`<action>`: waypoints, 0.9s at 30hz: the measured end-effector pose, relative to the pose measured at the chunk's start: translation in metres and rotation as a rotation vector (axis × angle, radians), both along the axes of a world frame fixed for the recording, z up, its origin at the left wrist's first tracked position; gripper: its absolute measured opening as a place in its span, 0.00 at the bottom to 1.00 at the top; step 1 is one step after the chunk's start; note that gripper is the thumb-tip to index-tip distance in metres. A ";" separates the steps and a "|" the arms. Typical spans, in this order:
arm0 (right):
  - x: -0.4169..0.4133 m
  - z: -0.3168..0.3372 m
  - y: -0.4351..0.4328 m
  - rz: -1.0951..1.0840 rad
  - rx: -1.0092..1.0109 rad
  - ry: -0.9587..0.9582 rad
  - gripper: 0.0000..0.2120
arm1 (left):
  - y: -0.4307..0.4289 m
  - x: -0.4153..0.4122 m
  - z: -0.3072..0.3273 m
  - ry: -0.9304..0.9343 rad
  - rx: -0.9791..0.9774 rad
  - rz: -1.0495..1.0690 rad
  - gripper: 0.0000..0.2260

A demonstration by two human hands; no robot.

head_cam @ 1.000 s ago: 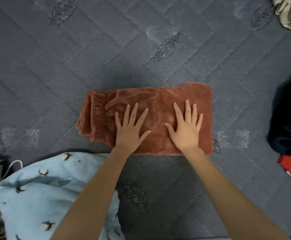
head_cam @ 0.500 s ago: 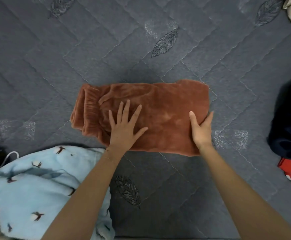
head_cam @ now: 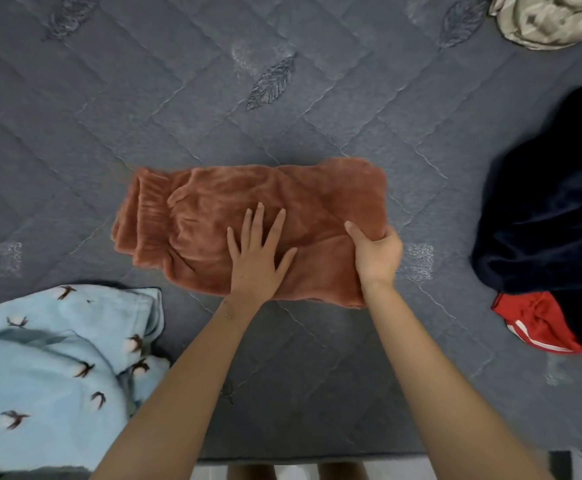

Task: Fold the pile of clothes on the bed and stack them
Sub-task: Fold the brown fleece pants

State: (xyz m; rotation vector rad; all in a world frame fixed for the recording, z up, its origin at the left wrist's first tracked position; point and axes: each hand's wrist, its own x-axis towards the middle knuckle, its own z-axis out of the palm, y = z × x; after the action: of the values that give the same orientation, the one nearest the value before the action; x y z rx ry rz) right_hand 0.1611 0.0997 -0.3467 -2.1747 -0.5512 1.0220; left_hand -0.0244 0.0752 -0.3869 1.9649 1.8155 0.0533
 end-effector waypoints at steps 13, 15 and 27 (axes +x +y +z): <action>-0.020 0.042 -0.012 0.266 0.070 -0.144 0.22 | 0.018 0.029 0.033 -0.467 -0.460 0.182 0.22; -0.041 0.057 -0.003 0.394 0.096 -0.220 0.25 | 0.031 0.013 0.059 -0.901 -0.550 0.429 0.25; -0.180 0.074 0.019 0.818 0.091 0.470 0.22 | 0.057 -0.127 0.107 -1.074 -0.408 0.819 0.26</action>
State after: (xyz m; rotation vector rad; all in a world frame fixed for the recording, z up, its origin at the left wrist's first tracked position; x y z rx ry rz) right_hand -0.0190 0.1188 -0.2726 -1.5292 -1.2620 1.8138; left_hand -0.1519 0.1319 -0.2799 0.5560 1.5150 0.7571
